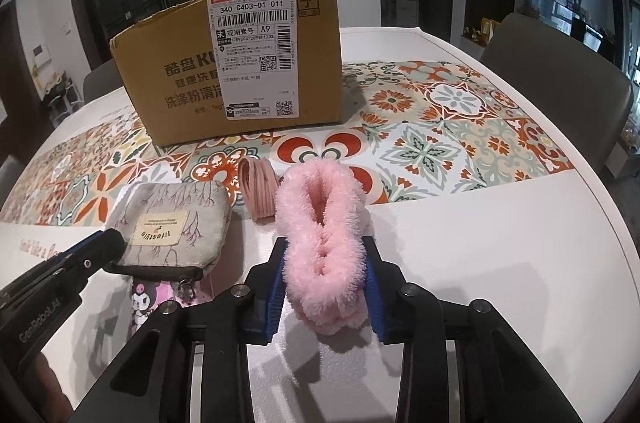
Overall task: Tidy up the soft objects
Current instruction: 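Close left tool on the beige pouch while right tool grips the pink fuzzy headband, then lift the pouch with left tool while right tool lifts the headband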
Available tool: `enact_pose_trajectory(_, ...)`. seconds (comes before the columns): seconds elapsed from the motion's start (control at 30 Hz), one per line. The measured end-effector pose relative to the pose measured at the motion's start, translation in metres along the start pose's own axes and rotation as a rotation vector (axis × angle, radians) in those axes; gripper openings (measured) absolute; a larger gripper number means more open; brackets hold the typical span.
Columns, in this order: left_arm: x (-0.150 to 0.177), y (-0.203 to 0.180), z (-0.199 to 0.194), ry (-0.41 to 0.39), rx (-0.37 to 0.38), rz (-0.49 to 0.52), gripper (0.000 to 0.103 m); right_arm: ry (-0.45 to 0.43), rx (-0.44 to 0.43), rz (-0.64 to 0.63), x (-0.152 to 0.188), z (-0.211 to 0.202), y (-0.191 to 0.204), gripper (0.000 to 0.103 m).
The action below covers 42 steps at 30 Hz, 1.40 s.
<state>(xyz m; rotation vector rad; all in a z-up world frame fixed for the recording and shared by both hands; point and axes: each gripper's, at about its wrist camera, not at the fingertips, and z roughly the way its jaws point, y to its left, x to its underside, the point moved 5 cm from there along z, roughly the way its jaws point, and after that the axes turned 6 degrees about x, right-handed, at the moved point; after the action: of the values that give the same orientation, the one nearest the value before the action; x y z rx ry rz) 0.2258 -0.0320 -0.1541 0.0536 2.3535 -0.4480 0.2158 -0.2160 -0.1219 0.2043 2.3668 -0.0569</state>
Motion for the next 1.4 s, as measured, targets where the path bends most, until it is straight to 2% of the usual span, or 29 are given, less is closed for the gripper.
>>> enact_pose_trajectory(0.1,0.003,0.002,0.003,0.014,-0.001,-0.012,0.019,0.000,0.002,-0.002,0.000,0.000,0.000,0.036)
enact_pose_trajectory(0.23,0.004,0.003,0.005,0.020,-0.001,-0.021,0.033,-0.001,0.004,-0.005,0.000,-0.001,0.001,0.036)
enact_pose_trajectory(0.3,0.005,0.004,0.007,0.026,0.009,-0.031,0.033,-0.001,0.002,-0.006,0.001,-0.001,0.001,0.036)
enact_pose_trajectory(0.43,0.006,0.003,0.011,0.052,0.061,-0.058,0.042,-0.003,0.002,-0.010,0.001,-0.001,0.002,0.036)
enact_pose_trajectory(0.83,0.002,-0.005,0.019,0.080,0.153,-0.096,0.042,0.002,-0.024,-0.018,0.000,-0.002,0.007,0.036)
enact_pose_trajectory(0.9,0.001,-0.006,0.021,0.083,0.162,-0.109,0.041,0.003,-0.025,-0.016,0.000,-0.001,0.007,0.036)
enact_pose_trajectory(0.97,0.000,-0.009,0.023,0.085,0.185,-0.107,0.028,0.003,-0.025,-0.016,0.000,-0.001,0.007,0.036)
enact_pose_trajectory(1.0,0.000,-0.010,0.023,0.085,0.187,-0.103,0.027,0.003,-0.027,-0.016,0.000,-0.002,0.007,0.036)
enact_pose_trajectory(1.1,-0.003,-0.011,0.021,0.074,0.176,-0.086,0.016,0.003,-0.028,-0.014,0.000,-0.001,0.007,0.036)
enact_pose_trajectory(1.4,-0.013,-0.017,0.002,-0.014,0.114,0.003,0.011,-0.006,-0.028,-0.010,-0.002,-0.006,0.005,0.030)
